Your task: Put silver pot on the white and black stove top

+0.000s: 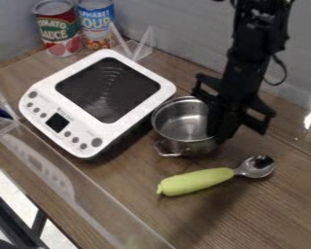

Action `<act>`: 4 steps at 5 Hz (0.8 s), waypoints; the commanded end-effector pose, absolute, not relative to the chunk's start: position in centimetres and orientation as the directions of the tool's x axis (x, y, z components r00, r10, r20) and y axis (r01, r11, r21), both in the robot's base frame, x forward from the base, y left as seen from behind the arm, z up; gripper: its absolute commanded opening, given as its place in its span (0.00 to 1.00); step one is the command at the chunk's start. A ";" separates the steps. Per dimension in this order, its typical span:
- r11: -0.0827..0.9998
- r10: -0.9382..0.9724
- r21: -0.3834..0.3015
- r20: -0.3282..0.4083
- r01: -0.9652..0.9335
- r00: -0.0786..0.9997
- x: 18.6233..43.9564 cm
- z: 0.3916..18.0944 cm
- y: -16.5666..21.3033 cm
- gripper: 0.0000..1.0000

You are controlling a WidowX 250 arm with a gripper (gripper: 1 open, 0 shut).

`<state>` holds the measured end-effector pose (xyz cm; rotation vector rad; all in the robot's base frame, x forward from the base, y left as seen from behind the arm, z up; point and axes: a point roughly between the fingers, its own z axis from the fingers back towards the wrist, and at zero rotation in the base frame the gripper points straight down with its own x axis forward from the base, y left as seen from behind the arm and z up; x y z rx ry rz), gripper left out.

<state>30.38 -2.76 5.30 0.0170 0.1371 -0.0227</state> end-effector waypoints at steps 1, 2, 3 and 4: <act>1.000 -0.025 0.000 -0.056 0.025 0.998 32.0 7.6 -4.1 0.00; 1.000 -0.016 -0.011 -0.044 0.016 0.999 32.9 8.1 -4.7 0.00; 1.000 0.002 -0.004 -0.032 -0.002 0.999 33.7 9.1 -3.5 0.00; 1.000 0.014 0.004 -0.017 -0.014 1.000 34.5 10.4 -2.1 0.00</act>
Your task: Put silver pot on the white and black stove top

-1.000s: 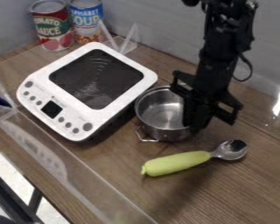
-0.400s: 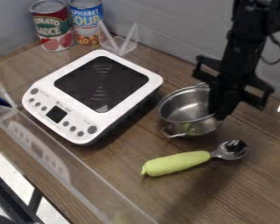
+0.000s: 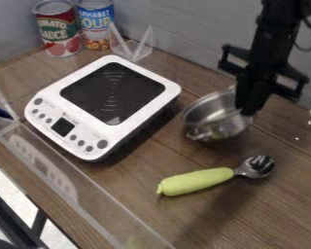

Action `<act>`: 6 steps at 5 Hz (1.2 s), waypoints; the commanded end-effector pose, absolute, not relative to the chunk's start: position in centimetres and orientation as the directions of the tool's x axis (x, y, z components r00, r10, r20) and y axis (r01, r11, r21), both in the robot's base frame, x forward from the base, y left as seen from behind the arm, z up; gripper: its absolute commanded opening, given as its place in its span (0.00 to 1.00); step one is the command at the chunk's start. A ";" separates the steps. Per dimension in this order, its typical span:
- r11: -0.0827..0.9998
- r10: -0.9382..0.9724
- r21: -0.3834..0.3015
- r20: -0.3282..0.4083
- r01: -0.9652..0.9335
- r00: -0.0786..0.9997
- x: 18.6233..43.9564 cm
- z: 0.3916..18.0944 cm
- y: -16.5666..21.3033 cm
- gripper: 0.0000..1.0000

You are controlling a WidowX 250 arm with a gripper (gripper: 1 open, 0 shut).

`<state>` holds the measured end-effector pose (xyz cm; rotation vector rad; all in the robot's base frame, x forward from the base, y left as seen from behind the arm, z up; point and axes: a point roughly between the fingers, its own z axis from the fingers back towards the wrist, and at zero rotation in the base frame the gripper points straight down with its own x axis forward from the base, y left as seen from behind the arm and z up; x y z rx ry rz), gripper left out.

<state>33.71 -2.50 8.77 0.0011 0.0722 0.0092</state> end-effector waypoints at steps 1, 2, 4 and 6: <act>1.000 0.013 0.010 0.001 -0.013 1.000 34.6 10.1 -1.9 0.00; 1.000 0.009 0.013 -0.011 -0.009 1.000 34.5 8.5 -1.9 0.00; 0.999 -0.013 0.038 -0.028 0.014 1.000 34.2 5.3 -1.9 0.00; 0.998 -0.013 0.055 -0.032 0.015 0.999 34.7 4.8 -2.2 0.00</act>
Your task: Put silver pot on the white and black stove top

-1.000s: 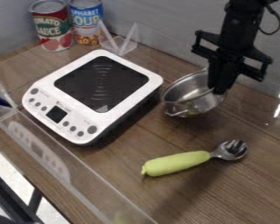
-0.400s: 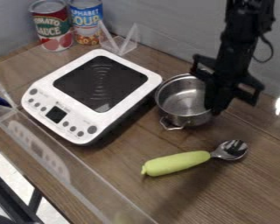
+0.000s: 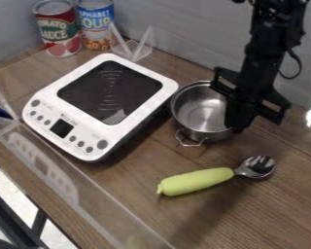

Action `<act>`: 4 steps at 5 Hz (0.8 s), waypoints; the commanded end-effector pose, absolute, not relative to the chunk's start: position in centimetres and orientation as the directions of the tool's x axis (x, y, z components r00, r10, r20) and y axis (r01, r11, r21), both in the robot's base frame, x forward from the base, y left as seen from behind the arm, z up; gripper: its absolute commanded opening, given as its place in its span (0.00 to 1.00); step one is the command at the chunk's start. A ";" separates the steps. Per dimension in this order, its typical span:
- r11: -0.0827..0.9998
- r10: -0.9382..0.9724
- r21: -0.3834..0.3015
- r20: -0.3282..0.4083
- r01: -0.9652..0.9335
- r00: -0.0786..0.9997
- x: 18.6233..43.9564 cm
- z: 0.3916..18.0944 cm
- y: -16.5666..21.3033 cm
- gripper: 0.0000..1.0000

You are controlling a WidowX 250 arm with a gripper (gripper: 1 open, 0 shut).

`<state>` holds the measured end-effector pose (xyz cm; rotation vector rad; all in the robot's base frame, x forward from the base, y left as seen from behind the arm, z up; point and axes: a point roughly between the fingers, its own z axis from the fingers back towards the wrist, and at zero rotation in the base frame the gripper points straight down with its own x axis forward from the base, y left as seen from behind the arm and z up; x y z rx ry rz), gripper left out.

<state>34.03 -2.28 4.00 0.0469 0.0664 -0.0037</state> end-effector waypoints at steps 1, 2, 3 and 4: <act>0.998 -0.009 0.062 -0.034 0.011 0.999 35.0 5.2 -2.6 0.00; 0.998 -0.001 0.069 -0.031 0.003 1.000 35.2 5.8 -2.9 0.00; 0.997 0.007 0.076 -0.027 -0.005 1.000 35.4 6.1 -2.7 0.00; 0.996 0.012 0.085 -0.020 -0.010 1.000 35.7 6.3 -2.4 0.00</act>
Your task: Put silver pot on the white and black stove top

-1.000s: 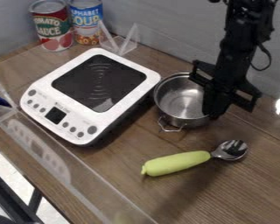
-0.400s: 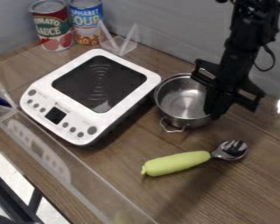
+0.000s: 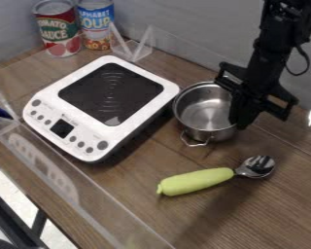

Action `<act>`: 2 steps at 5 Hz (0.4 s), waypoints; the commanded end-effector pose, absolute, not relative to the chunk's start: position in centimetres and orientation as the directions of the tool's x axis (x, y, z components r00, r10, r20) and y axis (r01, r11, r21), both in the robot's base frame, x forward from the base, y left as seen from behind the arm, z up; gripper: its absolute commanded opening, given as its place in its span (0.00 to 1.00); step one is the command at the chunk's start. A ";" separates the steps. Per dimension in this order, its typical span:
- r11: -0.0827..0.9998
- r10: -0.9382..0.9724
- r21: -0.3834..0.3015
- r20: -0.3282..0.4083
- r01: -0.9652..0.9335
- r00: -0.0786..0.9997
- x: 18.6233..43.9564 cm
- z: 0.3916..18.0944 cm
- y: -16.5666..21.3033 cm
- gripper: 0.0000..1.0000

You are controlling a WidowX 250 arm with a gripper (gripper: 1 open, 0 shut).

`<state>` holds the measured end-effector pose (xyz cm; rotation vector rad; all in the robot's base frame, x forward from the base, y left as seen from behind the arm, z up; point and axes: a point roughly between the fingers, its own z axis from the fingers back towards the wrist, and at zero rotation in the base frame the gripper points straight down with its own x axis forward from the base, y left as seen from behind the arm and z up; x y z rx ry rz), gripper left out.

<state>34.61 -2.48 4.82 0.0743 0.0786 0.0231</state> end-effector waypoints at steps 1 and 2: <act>0.995 0.014 0.095 -0.012 -0.013 1.000 36.0 6.4 -2.4 0.00; 0.994 0.014 0.104 -0.006 -0.013 1.000 36.2 6.4 -2.3 0.00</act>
